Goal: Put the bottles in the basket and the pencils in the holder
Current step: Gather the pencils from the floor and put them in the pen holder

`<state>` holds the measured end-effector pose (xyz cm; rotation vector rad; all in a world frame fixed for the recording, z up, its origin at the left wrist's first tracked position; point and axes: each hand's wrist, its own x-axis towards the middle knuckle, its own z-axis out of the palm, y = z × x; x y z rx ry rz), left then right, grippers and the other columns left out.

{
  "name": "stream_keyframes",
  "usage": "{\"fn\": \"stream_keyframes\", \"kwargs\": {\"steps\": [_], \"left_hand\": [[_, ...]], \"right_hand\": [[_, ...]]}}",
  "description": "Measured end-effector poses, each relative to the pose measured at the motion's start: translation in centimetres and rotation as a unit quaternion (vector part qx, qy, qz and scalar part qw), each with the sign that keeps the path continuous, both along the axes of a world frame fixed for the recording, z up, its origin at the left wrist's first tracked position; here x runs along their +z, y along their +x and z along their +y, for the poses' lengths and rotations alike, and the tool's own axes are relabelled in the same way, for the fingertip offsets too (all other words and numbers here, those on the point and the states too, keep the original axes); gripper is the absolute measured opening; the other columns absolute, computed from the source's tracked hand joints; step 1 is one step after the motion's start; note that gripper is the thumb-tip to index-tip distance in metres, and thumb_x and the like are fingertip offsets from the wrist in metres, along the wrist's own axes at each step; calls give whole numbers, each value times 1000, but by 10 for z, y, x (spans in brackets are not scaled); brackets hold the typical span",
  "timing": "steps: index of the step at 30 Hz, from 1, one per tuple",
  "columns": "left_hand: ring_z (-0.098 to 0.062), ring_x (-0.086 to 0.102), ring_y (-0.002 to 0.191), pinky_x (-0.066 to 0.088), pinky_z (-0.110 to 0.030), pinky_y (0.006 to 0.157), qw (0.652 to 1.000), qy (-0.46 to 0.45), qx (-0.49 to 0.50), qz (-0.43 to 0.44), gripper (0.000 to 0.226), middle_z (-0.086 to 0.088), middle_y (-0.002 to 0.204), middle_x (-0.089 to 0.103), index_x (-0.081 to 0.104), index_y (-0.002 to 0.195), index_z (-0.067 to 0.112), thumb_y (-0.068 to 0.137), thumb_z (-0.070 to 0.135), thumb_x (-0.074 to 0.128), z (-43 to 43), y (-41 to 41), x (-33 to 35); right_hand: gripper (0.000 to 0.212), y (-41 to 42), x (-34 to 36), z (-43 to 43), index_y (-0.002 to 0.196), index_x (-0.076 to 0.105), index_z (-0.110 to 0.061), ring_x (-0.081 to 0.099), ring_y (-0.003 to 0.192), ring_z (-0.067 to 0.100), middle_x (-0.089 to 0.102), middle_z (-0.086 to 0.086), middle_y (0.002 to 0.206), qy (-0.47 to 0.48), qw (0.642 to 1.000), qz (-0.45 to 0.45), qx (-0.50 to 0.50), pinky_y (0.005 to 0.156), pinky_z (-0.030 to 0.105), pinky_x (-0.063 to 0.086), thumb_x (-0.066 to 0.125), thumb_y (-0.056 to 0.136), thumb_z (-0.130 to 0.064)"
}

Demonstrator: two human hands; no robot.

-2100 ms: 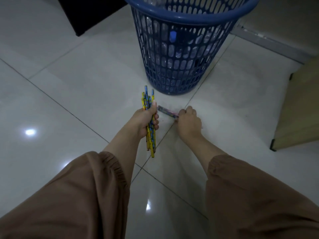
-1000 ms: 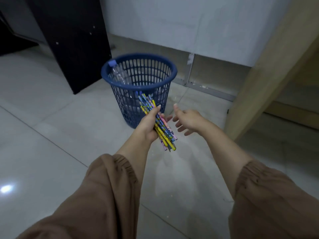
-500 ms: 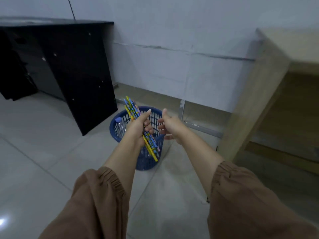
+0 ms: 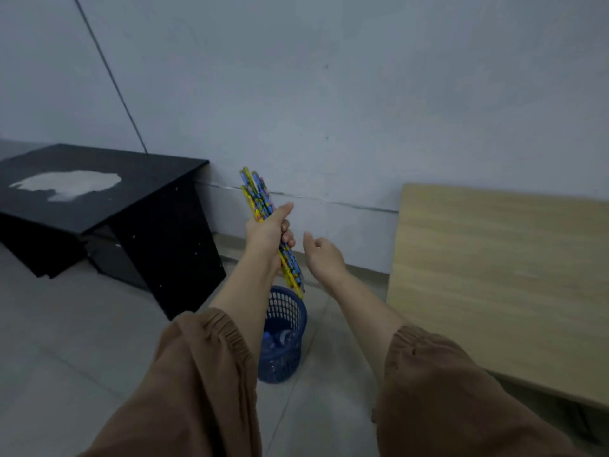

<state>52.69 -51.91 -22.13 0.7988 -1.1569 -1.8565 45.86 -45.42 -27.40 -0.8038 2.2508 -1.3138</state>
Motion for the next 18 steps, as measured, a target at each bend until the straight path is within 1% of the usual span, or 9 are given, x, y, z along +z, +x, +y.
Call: {"fn": "stream_keyframes", "kwargs": {"steps": [3,6,9,13,18], "left_hand": [[-11,32,30,32,-20,36,999,-27,-37,-19,28,3,41,39,44,72,15,84,9,69,36,-37,60],[-13,32,31,32,-23,38,996,-32,-82,-23,27,1,44,39,46,72,13,83,12,71,82,-79,103],[-15,33,34,34,-26,40,991,-26,-129,-25,27,0,48,39,49,75,12,81,18,75,136,-122,131],[-14,34,35,35,-27,41,983,-15,-181,-14,35,1,48,40,43,74,15,79,23,77,214,-176,149],[-14,37,35,36,-26,41,966,-15,-257,-14,34,1,48,43,45,75,15,79,28,77,299,-228,162]], "right_hand": [[56,-33,60,45,120,57,-8,57,113,32,62,15,124,20,999,44,-15,79,31,37,29,98,-51],[57,-73,110,98,129,54,-10,56,118,29,61,13,129,35,996,79,-30,82,29,39,31,98,-52],[57,-115,148,157,134,51,-12,54,123,28,58,12,133,47,993,86,-68,92,31,41,33,97,-52],[58,-165,178,247,137,49,-14,51,127,27,55,11,138,55,986,80,-139,96,31,39,35,96,-52],[59,-212,195,356,139,46,-12,49,128,28,52,12,141,68,972,66,-215,102,35,39,36,96,-51]]}}
